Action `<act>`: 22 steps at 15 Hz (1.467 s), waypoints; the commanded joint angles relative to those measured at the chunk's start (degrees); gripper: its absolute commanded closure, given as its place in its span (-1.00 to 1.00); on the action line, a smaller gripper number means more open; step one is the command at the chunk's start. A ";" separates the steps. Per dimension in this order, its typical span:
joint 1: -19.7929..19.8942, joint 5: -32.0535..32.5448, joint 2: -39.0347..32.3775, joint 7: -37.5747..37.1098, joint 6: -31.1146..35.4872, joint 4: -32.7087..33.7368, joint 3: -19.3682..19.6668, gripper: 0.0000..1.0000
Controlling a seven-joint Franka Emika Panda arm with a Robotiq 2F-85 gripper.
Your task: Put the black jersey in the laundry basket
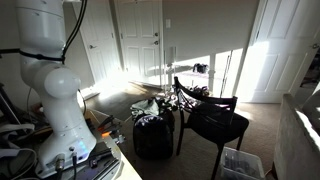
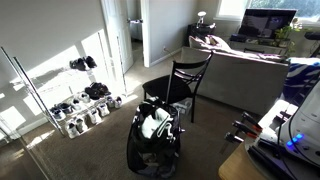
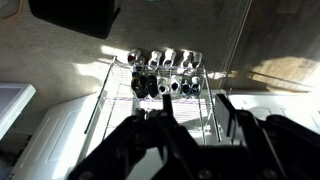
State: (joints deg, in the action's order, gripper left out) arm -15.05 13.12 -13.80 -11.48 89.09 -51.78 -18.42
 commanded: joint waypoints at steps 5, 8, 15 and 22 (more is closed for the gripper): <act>0.81 -1.80 -0.59 1.36 -0.73 0.53 -0.14 -0.98; 1.09 -2.96 -0.89 0.89 -0.88 -0.54 -0.25 -1.00; 0.54 -2.29 -1.97 -0.04 -0.19 -0.30 0.02 -1.00; 0.54 -2.30 -1.97 -0.04 -0.20 -0.30 0.00 -1.00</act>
